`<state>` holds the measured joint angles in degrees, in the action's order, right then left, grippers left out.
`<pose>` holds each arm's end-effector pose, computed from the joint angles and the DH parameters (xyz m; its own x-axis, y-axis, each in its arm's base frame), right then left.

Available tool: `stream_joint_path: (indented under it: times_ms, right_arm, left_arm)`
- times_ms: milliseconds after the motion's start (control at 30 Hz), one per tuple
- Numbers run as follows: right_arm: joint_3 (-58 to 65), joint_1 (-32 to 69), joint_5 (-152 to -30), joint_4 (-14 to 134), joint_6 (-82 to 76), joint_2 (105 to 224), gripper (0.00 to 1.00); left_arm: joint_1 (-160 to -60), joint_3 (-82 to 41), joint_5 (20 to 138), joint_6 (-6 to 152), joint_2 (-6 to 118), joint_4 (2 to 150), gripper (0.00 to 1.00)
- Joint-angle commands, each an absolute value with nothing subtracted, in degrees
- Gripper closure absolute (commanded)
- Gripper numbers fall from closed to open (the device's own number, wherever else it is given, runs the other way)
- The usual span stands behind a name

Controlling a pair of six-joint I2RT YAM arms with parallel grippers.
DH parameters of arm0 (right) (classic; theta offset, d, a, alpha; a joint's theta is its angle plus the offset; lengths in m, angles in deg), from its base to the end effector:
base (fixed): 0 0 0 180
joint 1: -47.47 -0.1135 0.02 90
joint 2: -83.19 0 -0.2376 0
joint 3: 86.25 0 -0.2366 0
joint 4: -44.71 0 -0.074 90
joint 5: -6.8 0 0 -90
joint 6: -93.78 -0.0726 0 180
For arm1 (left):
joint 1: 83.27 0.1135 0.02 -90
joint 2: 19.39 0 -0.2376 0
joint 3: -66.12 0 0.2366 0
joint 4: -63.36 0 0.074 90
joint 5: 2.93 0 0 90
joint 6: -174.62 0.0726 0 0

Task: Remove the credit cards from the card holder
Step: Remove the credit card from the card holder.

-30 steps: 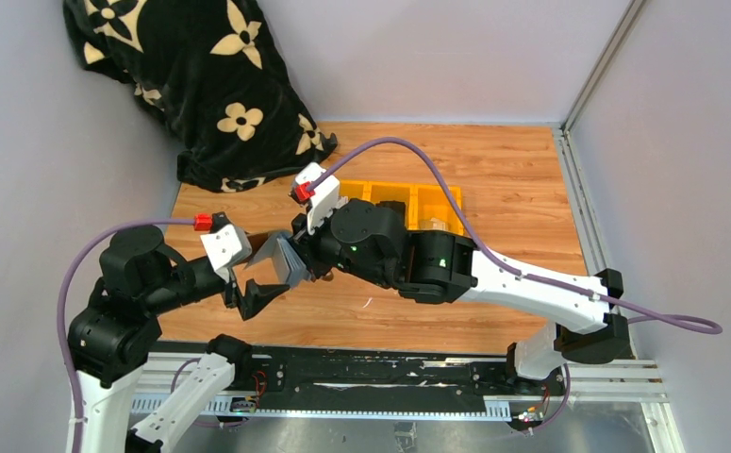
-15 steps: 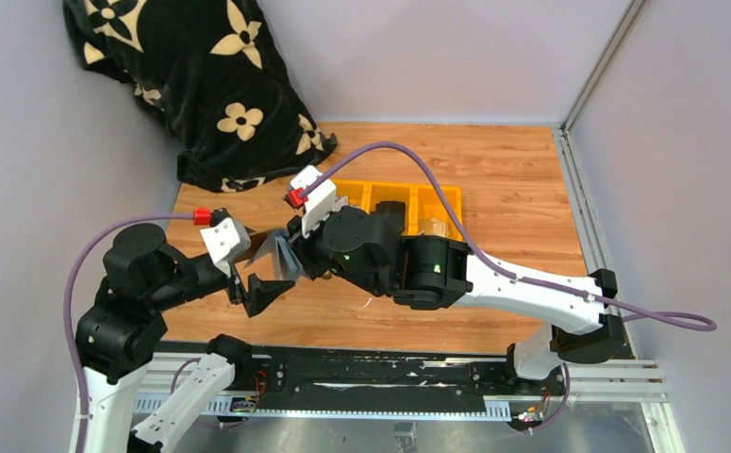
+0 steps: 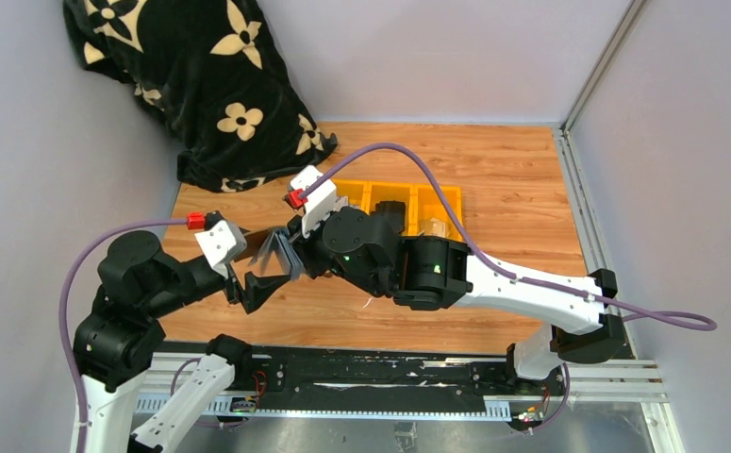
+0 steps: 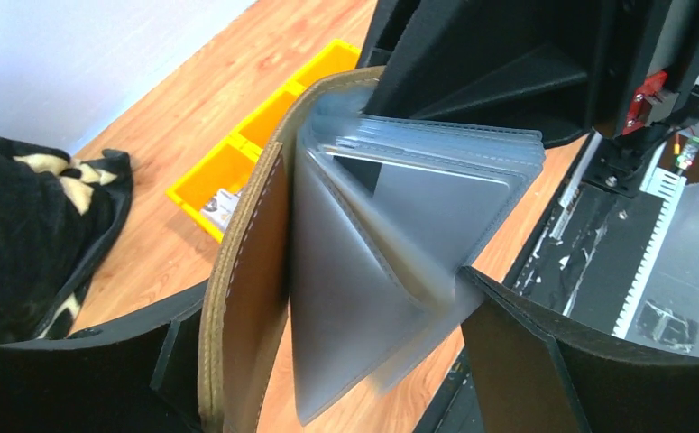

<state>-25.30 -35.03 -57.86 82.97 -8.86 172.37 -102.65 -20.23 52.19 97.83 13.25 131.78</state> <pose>0.0778 0.3528 0.4485 -0.2026 -0.0235 -0.9790 -0.8162 0.5564 0.1555 0.0703 -0.0687 0.3984 -0.0518 0.2169 -0.9748 0.8277 0.5555 0.0797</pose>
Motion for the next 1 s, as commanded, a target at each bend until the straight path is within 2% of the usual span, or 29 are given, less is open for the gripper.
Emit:
stream_joint_path:
  times_ms: [0,767,833,967]
  right_arm:
    - [-27.03,-35.94,-56.27,80.70,-8.44,171.76,1.00]
    - [-13.11,-35.98,-61.53,70.17,-6.57,162.06,1.00]
    - [-12.45,-35.94,-61.95,69.54,-6.33,161.41,1.00]
    - [-11.21,-35.94,-62.76,68.72,-6.15,160.43,1.00]
  left_arm:
    - [-103.05,-20.57,54.72,96.35,12.16,128.01,0.15]
    - [-103.05,-23.50,61.38,99.36,9.35,128.28,0.24]
    - [-103.05,-23.71,61.61,99.09,9.27,128.28,0.28]
    - [-103.04,-24.22,61.77,99.03,9.17,128.24,0.43]
